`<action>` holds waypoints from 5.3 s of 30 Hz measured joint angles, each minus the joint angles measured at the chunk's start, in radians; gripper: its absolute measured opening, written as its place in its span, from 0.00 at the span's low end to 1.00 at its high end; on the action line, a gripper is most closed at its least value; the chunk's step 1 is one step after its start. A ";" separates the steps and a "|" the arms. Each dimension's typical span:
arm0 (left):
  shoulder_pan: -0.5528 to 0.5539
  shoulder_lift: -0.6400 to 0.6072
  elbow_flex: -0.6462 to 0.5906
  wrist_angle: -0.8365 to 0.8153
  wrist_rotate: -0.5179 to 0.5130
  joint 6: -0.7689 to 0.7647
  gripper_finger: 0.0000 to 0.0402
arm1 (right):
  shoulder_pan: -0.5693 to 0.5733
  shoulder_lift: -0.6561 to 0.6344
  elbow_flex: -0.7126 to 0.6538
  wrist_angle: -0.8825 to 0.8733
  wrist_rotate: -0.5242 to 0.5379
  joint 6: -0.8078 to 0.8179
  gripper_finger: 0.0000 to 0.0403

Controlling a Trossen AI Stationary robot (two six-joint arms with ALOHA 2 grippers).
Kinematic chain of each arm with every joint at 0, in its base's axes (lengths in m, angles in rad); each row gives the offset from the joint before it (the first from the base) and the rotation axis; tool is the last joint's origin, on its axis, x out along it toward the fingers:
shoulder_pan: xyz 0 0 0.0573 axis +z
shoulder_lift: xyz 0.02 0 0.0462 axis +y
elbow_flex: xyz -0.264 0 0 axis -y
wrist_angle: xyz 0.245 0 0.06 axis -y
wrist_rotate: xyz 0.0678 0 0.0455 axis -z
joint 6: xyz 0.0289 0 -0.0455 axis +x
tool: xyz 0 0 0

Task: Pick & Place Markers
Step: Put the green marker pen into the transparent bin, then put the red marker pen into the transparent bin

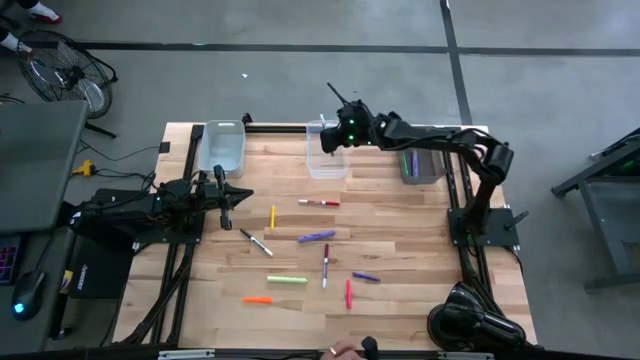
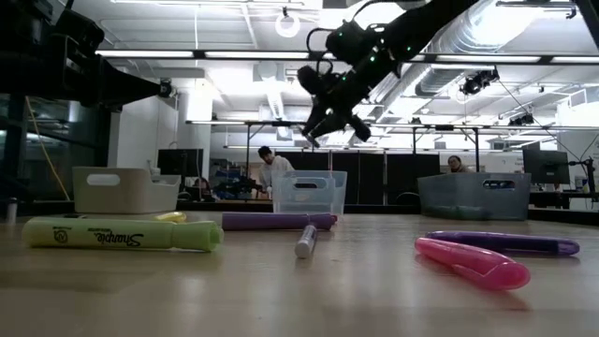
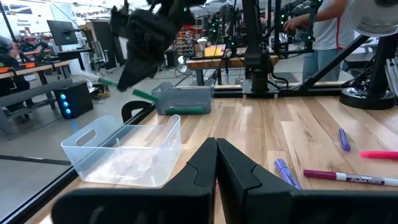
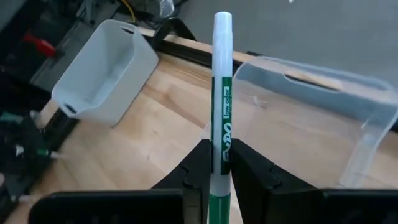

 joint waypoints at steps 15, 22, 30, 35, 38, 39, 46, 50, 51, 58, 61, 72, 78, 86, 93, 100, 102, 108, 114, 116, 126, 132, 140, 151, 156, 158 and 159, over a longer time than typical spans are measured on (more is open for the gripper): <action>0.000 0.000 0.000 0.000 0.000 0.000 0.00 | -0.023 0.091 0.000 0.013 0.008 0.149 0.03; 0.000 0.000 0.000 0.000 0.000 0.000 0.00 | -0.017 0.091 0.000 0.029 -0.004 0.110 0.00; 0.000 0.000 0.000 0.000 0.000 0.000 0.00 | 0.018 0.082 0.000 0.034 -0.107 -0.004 0.02; 0.000 0.000 0.000 0.000 0.000 0.000 0.00 | 0.047 0.062 0.000 0.034 -0.182 -0.143 0.04; 0.000 0.000 0.000 0.000 0.000 0.000 0.00 | 0.071 0.045 0.000 0.035 -0.194 -0.246 0.07; 0.000 0.000 0.000 0.000 0.000 0.000 0.00 | 0.080 0.040 0.000 0.030 -0.195 -0.288 0.08; 0.000 0.000 0.000 0.000 0.000 0.000 0.00 | 0.142 0.025 0.001 -0.022 -0.229 -0.532 0.24; 0.000 0.000 0.000 0.000 0.000 0.000 0.00 | 0.176 0.025 0.001 -0.085 -0.246 -0.640 0.34; 0.000 0.000 0.000 0.000 0.000 0.000 0.00 | 0.184 0.025 0.001 -0.103 -0.237 -0.678 0.36; 0.000 0.000 0.000 0.000 0.000 0.000 0.00 | 0.244 0.026 0.001 -0.222 -0.116 -0.903 0.44; 0.000 0.000 0.000 0.000 0.000 0.000 0.00 | 0.254 0.045 0.001 -0.243 -0.114 -0.889 0.44; 0.000 0.000 0.000 0.000 0.000 0.000 0.00 | 0.274 0.168 0.109 -0.327 -0.107 -0.842 0.48; 0.000 0.000 0.000 0.000 0.000 0.000 0.00 | 0.286 0.215 0.123 -0.362 -0.075 -0.840 0.53; 0.000 0.000 0.000 0.000 0.000 0.000 0.00 | 0.320 0.223 0.088 -0.357 -0.043 -0.839 0.54; 0.000 0.000 0.000 0.000 0.000 0.000 0.00 | 0.319 0.266 0.075 -0.325 -0.021 -0.826 0.54; 0.000 0.000 0.000 0.000 0.001 0.000 0.00 | 0.317 0.286 0.075 -0.306 -0.021 -0.789 0.54; 0.000 0.000 0.000 0.000 0.001 0.000 0.00 | 0.317 0.286 0.075 -0.307 -0.021 -0.788 0.52; 0.000 0.000 0.000 0.000 0.001 0.000 0.00 | 0.317 0.286 0.069 -0.307 -0.022 -0.788 0.46; 0.000 0.000 0.000 0.000 0.001 0.000 0.00 | 0.316 0.286 0.068 -0.318 -0.054 -0.788 0.36; 0.000 0.000 0.000 0.000 0.001 0.000 0.00 | 0.317 0.286 0.068 -0.319 -0.054 -0.788 0.32; 0.000 0.000 0.000 0.000 0.000 0.000 0.00 | 0.317 0.286 0.067 -0.351 -0.056 -0.788 0.21; 0.000 0.000 0.000 0.000 0.000 0.000 0.00 | 0.317 0.286 0.067 -0.358 -0.056 -0.788 0.13; 0.000 0.000 0.000 0.000 0.000 0.000 0.00 | 0.316 0.285 0.066 -0.360 -0.067 -0.779 0.07; 0.000 0.000 0.000 0.000 0.000 0.000 0.00 | 0.317 0.195 0.062 -0.365 -0.075 -0.743 0.07; 0.000 0.000 0.000 0.000 0.000 0.000 0.00 | 0.317 0.132 0.063 -0.364 -0.045 -0.724 0.09; 0.000 0.000 0.000 0.000 0.000 0.000 0.00 | 0.316 0.109 0.064 -0.366 -0.025 -0.717 0.09; 0.000 0.000 0.000 0.000 0.000 0.000 0.00 | 0.313 0.098 0.064 -0.370 -0.010 -0.718 0.09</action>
